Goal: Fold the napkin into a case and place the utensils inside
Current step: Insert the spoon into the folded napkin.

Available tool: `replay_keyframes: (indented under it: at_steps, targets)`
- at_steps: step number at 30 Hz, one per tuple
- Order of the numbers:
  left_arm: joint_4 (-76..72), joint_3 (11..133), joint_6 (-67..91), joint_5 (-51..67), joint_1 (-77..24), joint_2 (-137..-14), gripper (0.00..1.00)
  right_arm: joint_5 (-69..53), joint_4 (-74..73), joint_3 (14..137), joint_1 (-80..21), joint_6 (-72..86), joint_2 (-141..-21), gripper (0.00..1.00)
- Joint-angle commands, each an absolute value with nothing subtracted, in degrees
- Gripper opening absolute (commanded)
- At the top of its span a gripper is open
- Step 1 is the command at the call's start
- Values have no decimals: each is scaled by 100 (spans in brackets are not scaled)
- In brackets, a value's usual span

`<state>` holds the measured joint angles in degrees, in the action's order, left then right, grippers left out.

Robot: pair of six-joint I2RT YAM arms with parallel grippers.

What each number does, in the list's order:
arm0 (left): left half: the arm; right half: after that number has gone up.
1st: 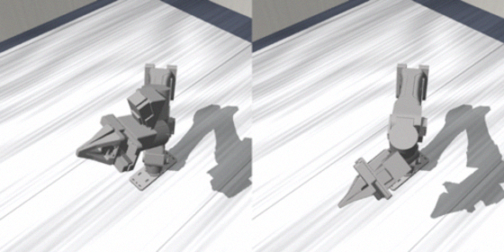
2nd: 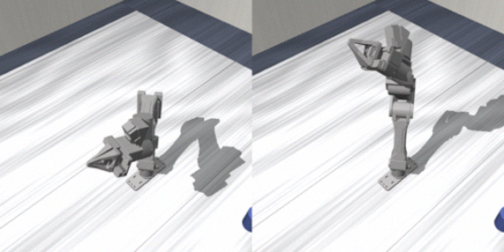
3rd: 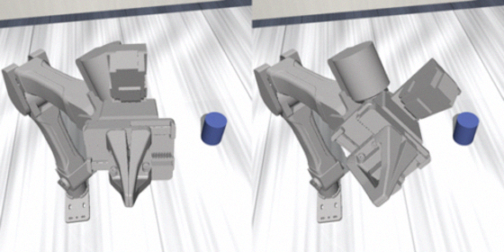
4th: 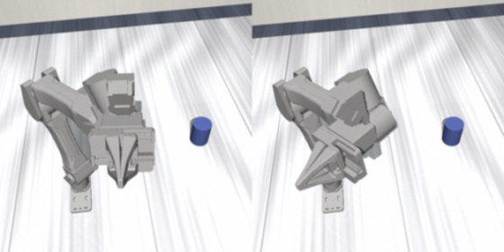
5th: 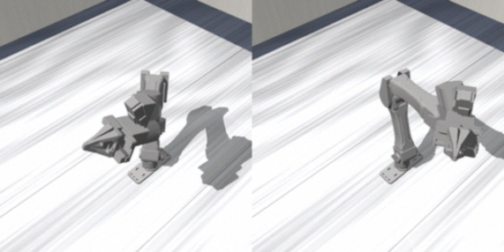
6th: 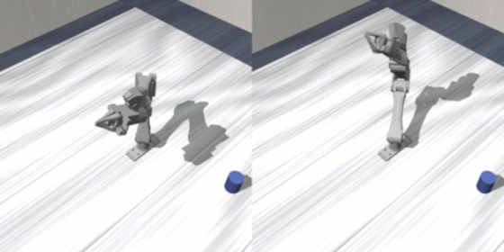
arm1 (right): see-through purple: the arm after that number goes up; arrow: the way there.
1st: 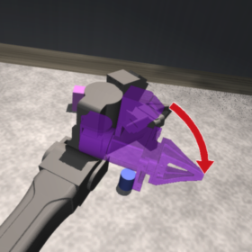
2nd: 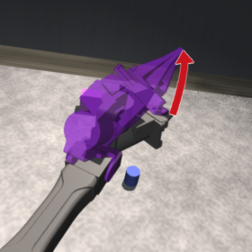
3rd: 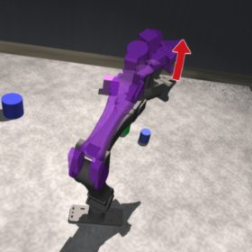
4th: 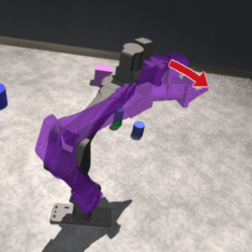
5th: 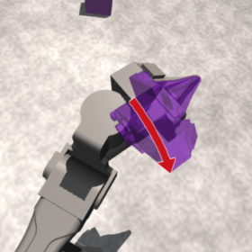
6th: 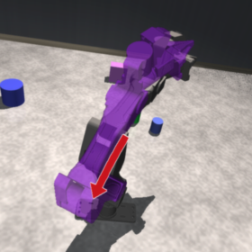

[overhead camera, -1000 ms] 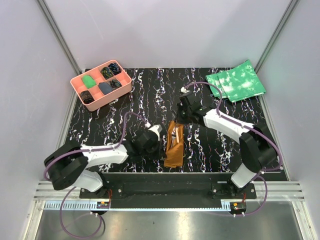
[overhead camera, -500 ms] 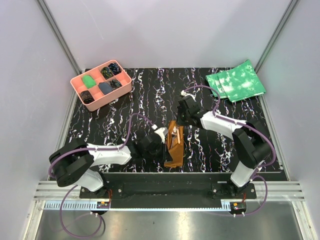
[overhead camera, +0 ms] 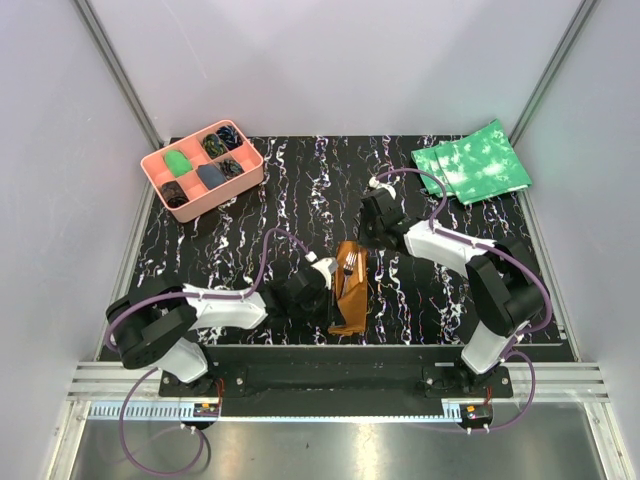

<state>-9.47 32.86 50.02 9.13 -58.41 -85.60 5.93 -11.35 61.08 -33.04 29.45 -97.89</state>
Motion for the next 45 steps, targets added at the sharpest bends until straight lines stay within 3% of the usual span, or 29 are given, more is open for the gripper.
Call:
replay_keyframes:
  at_steps: [1, 45]
  targets:
    - [-1310, 3287, 5036, 1046, -5871, -8640, 0, 800, -888, 6337, -3270, 3014, -9870, 0]
    - [-1239, 3437, 4931, 1002, -5871, -8991, 0, 616, -1547, 5582, -3525, 3981, -9158, 0]
